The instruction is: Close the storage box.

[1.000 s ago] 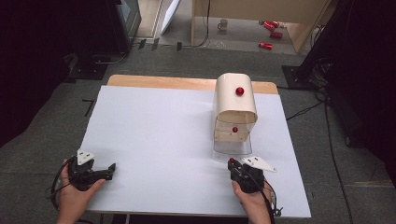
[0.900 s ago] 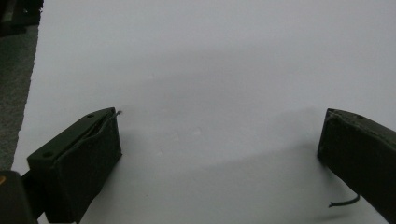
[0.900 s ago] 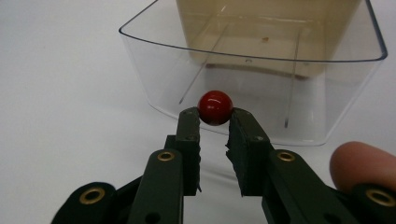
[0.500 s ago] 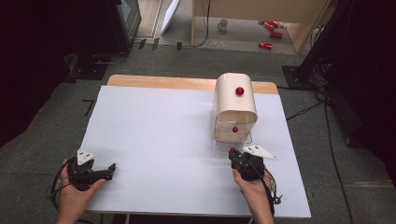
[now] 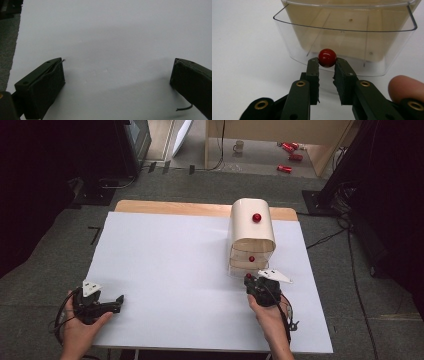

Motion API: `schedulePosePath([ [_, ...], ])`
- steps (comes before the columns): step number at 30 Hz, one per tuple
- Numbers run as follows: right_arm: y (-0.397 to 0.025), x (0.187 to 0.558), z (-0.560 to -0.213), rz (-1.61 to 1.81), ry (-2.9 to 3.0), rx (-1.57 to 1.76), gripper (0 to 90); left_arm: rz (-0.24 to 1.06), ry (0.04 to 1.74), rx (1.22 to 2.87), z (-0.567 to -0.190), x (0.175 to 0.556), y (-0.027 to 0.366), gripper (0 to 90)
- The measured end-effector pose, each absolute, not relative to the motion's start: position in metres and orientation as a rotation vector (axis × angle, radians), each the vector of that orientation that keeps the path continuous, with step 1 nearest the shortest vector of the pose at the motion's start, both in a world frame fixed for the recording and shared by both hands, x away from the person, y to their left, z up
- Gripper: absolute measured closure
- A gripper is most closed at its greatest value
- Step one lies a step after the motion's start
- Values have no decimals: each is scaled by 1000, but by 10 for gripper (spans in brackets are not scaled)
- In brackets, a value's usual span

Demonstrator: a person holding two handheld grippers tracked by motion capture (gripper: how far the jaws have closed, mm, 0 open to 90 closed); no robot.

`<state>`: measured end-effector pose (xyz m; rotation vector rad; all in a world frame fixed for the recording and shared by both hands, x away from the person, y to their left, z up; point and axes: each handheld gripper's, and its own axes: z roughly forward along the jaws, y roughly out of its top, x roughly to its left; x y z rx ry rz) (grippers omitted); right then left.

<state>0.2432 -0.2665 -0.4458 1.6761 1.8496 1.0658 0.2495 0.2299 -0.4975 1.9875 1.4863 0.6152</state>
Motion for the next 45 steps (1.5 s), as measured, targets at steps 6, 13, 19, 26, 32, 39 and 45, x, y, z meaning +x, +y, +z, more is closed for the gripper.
schedulePosePath([
  [6,-267,249,-448,1059,1847,1690,755,615,1487,1987,-497,250,230,0],
  [13,-267,256,-451,1054,1846,1696,754,615,1486,1987,-497,250,230,0],
  [19,-268,261,-452,1049,1841,1695,754,615,1486,1988,-497,250,230,0],
  [26,-267,267,-452,1046,1829,1704,753,615,1486,1988,-497,250,230,0],
  [32,-268,269,-455,1040,1835,1706,751,615,1486,1988,-497,250,230,0],
  [39,-267,269,-459,1031,1838,1715,750,615,1486,1987,-497,250,230,0],
  [45,-268,269,-465,1029,1841,1722,730,615,1487,1987,-497,249,230,0],
])
